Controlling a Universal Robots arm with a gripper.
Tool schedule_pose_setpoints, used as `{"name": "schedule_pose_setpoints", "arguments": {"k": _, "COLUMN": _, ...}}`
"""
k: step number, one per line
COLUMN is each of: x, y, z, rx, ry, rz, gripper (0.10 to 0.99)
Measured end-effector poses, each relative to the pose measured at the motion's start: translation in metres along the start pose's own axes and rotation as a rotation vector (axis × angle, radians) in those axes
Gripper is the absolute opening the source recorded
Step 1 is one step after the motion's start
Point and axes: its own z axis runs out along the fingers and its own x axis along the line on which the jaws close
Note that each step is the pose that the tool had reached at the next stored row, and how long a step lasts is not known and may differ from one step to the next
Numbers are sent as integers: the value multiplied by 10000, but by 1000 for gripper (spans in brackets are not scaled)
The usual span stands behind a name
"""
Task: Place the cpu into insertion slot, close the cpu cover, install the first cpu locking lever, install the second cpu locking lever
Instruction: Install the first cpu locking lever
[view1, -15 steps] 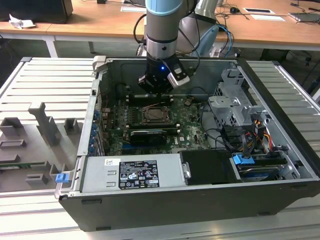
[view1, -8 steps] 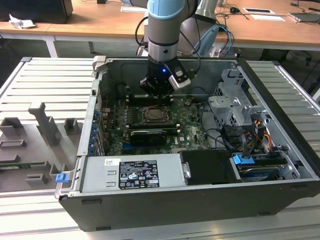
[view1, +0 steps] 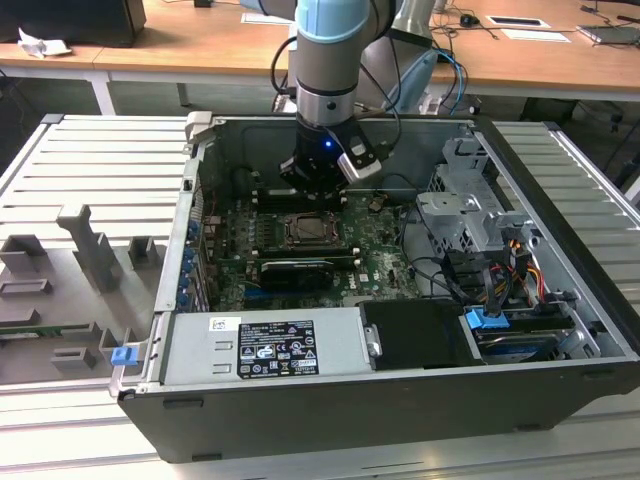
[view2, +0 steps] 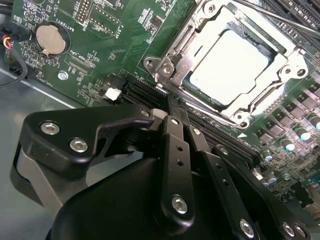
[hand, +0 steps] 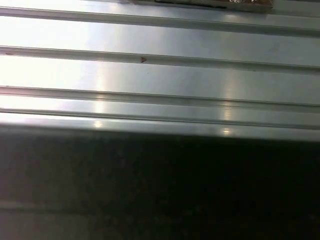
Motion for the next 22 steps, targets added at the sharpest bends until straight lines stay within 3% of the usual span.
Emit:
{"name": "schedule_pose_setpoints", "arguments": {"k": 7, "x": -5, "y": -1, "z": 13, "rx": 101, "ry": 0, "rz": 31, "gripper": 106}}
{"name": "schedule_pose_setpoints", "arguments": {"k": 15, "x": -9, "y": 1, "z": -5, "rx": 99, "ry": -3, "rz": 33, "gripper": 106}}
{"name": "schedule_pose_setpoints", "arguments": {"k": 22, "x": -11, "y": 0, "z": -6, "rx": 175, "ry": 2, "rz": 42, "gripper": 106}}
